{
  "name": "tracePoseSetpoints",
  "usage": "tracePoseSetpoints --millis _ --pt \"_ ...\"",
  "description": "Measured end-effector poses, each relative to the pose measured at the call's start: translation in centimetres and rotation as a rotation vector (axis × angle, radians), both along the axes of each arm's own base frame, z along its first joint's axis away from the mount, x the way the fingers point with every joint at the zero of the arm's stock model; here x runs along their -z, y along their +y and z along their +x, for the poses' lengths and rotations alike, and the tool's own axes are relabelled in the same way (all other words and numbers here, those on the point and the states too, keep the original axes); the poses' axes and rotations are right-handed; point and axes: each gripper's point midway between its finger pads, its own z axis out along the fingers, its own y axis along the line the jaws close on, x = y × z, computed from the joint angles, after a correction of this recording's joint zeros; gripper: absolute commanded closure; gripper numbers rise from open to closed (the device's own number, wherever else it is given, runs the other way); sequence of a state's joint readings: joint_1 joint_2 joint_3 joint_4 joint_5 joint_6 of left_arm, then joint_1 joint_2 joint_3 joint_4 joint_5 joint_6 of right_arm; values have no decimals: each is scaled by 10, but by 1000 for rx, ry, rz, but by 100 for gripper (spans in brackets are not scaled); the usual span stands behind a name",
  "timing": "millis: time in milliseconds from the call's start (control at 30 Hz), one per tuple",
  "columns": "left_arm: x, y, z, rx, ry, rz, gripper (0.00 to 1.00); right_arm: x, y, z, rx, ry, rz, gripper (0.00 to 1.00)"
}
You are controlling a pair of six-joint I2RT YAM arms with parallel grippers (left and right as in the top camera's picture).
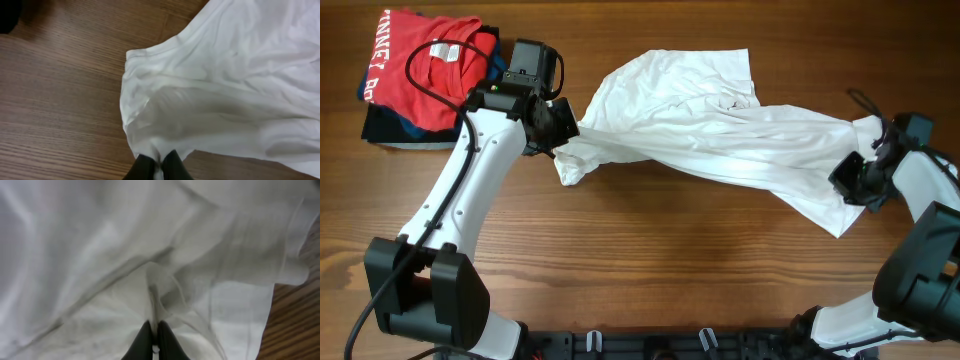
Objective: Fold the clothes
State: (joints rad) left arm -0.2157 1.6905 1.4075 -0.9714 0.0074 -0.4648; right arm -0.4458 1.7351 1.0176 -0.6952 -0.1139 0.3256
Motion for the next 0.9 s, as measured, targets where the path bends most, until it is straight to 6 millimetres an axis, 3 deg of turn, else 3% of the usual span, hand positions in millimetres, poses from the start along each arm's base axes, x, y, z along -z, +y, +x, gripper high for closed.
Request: tracePoseSetpoints --millis 100,267,333,400,467,600,700,733,900 --pt "-1 1 3 -2 -12 4 96 -32 -5 19 -1 -41 3 96" --pt "-4 1 5 6 -24 8 95 -110 -15 42 -21 -152 -46 96" --pt "-13 0 10 22 -49 9 93 -144 -16 47 -36 -208 -73 96" --pt "-28 0 15 33 -94 13 93 -166 -16 47 -49 -241 -90 96" --pt "-51 2 19 33 -158 19 93 -191 -15 45 -65 -274 -111 96" --pt "-115 12 18 19 -333 42 96 -236 -12 40 -82 -351 -157 96" --pt "-158 22 11 -6 -450 65 96 -282 -9 34 -98 -448 -213 96" --pt "-185 29 5 -27 -523 81 96 -294 -8 32 -101 -476 -229 96" --pt "-275 49 -24 -88 -773 98 96 -375 5 6 -135 -631 -330 96"
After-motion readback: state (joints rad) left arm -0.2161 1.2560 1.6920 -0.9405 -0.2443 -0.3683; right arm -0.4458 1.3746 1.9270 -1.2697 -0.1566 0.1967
